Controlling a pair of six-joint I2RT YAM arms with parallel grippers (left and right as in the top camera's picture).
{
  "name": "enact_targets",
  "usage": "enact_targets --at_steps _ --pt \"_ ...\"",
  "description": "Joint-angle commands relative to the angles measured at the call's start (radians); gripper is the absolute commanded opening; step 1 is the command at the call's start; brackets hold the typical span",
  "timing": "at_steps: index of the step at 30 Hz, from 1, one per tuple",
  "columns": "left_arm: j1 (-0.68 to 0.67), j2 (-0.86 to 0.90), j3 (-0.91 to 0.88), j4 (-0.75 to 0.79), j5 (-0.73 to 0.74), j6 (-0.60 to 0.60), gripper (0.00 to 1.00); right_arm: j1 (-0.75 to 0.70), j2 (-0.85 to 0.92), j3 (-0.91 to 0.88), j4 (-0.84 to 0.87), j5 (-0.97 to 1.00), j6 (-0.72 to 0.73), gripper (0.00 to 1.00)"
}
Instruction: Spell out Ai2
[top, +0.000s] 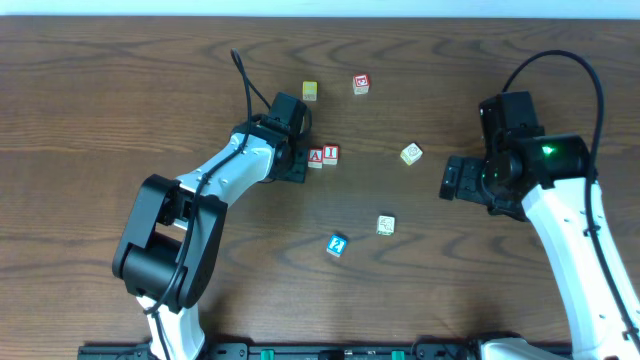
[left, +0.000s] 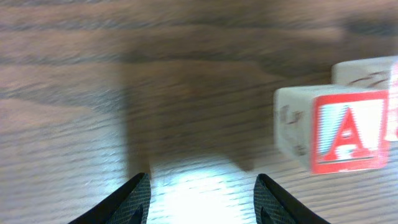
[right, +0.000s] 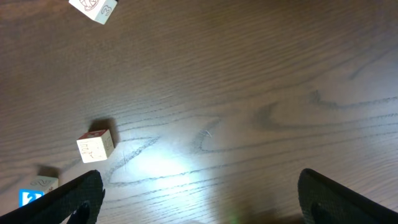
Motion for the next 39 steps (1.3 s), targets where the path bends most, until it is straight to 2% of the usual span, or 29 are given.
enact_targets --at_steps 1,15,39 --pt "0.0 0.009 0.001 0.001 0.099 0.018 0.55 0.005 -0.011 0.009 0.0 0.01 0.015 0.99" --pt "-0.002 0.009 0.001 0.071 0.109 0.017 0.55 0.006 -0.011 0.009 0.0 0.01 0.015 0.99" --pt "-0.027 0.009 0.001 0.107 0.16 0.011 0.54 0.006 -0.011 0.009 0.0 0.01 0.015 0.99"
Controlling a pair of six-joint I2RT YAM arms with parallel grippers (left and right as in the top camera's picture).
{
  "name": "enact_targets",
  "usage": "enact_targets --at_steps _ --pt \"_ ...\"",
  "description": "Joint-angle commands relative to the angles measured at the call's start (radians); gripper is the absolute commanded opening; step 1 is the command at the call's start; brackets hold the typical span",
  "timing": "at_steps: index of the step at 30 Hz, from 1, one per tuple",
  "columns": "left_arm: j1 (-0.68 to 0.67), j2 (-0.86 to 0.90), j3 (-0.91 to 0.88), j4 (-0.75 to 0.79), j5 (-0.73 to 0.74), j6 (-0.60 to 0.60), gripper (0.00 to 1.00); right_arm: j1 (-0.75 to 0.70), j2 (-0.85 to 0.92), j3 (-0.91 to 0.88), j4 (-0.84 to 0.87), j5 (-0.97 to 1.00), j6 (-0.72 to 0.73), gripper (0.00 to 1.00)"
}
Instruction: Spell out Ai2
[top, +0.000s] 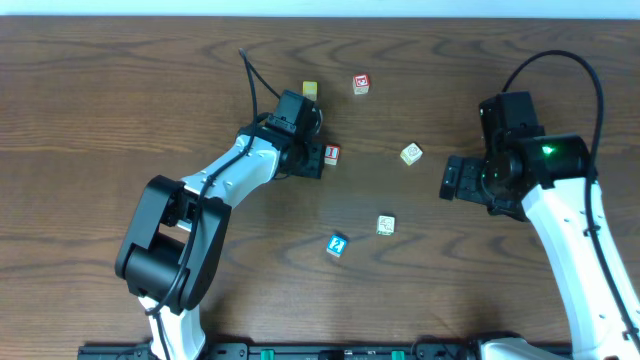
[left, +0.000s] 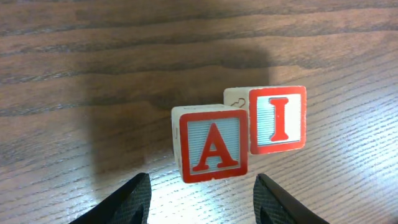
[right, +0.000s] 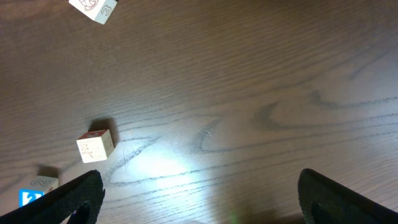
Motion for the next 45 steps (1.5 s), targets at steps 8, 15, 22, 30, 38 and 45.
enact_targets --at_steps 8,15,22,30,38,45 --pt "-0.026 0.009 0.001 0.031 0.059 0.018 0.55 0.006 -0.011 0.009 0.008 0.011 0.015 0.99" --pt "-0.061 0.009 0.001 0.053 0.003 0.018 0.56 0.006 -0.011 0.009 0.006 0.011 0.015 0.99" --pt "-0.065 0.009 0.001 0.04 -0.052 0.018 0.56 0.006 -0.011 0.009 0.003 0.011 0.015 0.99" --pt "-0.075 -0.077 0.001 -0.035 -0.073 0.025 0.49 0.006 -0.011 0.009 0.004 0.01 0.015 0.99" --pt "-0.13 -0.229 0.001 -0.031 -0.121 0.033 0.49 0.006 -0.011 0.009 0.016 -0.01 0.017 0.99" --pt "-0.163 -0.457 0.011 -0.159 -0.264 0.043 0.62 0.042 -0.009 -0.084 0.182 0.005 0.002 0.96"
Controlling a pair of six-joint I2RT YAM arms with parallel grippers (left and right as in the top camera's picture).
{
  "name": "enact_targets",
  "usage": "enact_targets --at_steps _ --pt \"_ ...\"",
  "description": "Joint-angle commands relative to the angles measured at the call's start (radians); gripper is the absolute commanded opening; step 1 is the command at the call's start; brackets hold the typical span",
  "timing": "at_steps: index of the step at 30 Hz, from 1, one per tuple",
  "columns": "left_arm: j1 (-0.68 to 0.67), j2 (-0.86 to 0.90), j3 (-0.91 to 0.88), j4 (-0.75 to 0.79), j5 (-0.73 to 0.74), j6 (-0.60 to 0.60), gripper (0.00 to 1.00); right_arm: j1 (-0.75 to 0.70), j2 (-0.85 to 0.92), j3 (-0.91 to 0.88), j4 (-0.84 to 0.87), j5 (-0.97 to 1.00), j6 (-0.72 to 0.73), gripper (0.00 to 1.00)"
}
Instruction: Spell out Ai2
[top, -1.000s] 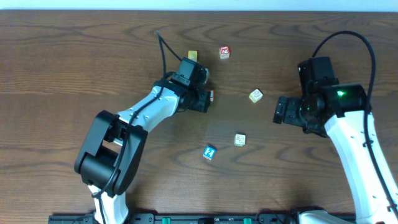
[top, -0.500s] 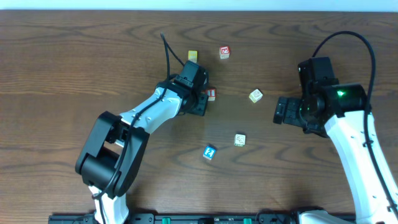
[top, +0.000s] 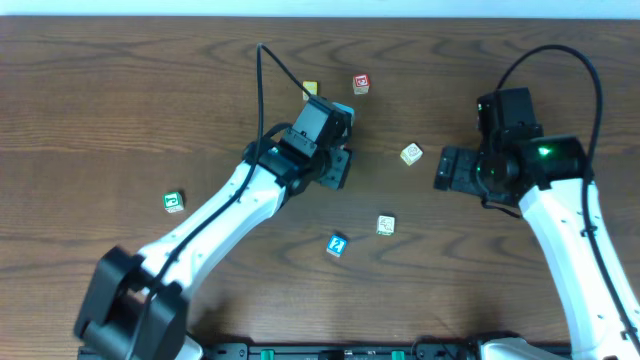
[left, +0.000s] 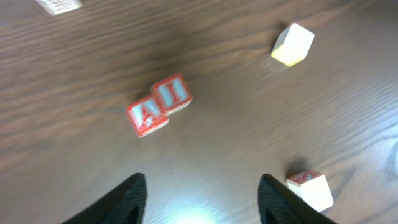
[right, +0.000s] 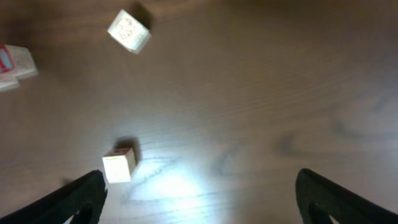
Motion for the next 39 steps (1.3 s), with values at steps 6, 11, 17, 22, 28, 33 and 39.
enact_targets --at_steps 6,11,17,22,28,33,39 --pt "0.027 -0.423 0.029 -0.185 -0.503 0.014 0.78 0.058 0.104 -0.121 0.139 0.109 0.097 0.94" --pt "0.044 -0.565 0.029 -0.298 -0.634 0.003 0.85 0.101 0.272 -0.084 0.2 0.108 0.11 0.94" --pt "0.16 -0.577 0.029 -0.491 -0.594 -0.095 0.89 0.172 0.443 0.108 0.182 0.105 0.109 0.96" --pt "0.315 -0.511 0.029 -0.543 -0.325 -0.054 0.95 0.226 0.559 0.275 0.141 0.105 0.109 0.97" --pt "0.388 -0.428 0.029 -0.576 -0.274 -0.022 0.95 0.238 0.645 0.317 0.165 0.045 0.129 0.98" --pt "0.388 -0.36 0.029 -0.577 -0.332 -0.008 0.95 0.243 0.692 0.317 0.216 0.037 0.128 0.98" --pt "0.387 -0.288 0.029 -0.578 -0.321 -0.012 0.95 0.25 0.703 0.317 0.278 -0.007 0.106 0.98"
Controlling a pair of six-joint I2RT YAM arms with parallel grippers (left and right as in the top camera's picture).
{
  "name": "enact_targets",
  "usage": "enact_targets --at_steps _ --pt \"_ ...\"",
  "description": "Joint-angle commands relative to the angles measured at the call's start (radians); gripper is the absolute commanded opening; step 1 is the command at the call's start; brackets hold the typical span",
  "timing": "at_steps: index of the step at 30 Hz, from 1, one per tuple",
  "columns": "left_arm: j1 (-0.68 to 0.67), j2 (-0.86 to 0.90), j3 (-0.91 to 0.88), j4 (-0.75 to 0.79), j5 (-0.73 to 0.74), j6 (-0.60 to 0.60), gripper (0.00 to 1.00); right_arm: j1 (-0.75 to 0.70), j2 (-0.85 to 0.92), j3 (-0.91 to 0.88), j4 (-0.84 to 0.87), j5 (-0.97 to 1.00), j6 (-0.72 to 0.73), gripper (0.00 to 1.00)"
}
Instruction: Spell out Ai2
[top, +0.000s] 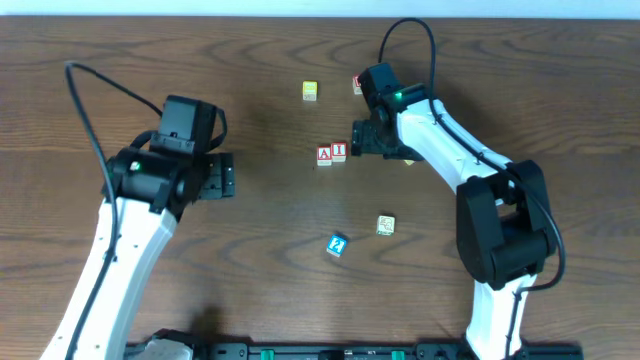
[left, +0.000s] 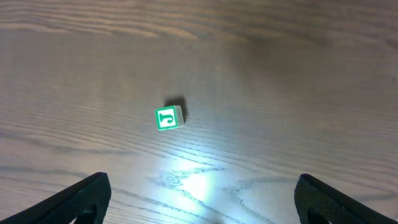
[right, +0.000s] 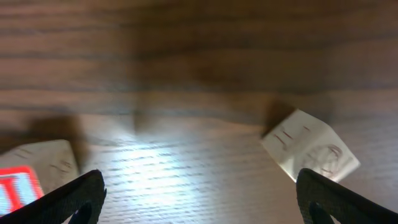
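Red block A (top: 324, 154) and red block I (top: 340, 152) lie side by side at mid-table. The blue block marked 2 (top: 337, 245) lies nearer the front, apart from both arms. My right gripper (top: 361, 137) is low and open just right of the I block (right: 18, 180), with nothing between its fingers (right: 81, 199). My left gripper (top: 222, 178) is open at the far left, high above the wood, and empty in the left wrist view (left: 199, 202).
A green block (left: 168, 117) lies under the left wrist. A cream block (right: 309, 152) sits by the right gripper's right finger. Another cream block (top: 386, 226) lies near the blue one. A yellow block (top: 310, 91) and a red block (top: 356, 84) are at the back.
My left gripper was above the A and I blocks and is now far left over the green block. My right gripper was at the right side and is now beside the I block.
My open left gripper was low beside the A block, with I next to it. Then A lay right before its jaws. Then it was raised above the pair, and now it is far left. The right arm stayed at the right, then came to the I block.
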Motion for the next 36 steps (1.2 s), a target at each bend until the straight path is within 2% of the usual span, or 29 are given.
enact_targets --at_steps 1,36 --pt "0.003 0.035 0.004 -0.003 -0.002 0.018 0.95 0.012 0.005 0.012 0.012 -0.028 0.0 0.98" --pt "0.003 0.069 0.004 -0.003 -0.002 0.018 0.95 0.048 0.058 0.009 0.024 -0.036 0.037 0.98"
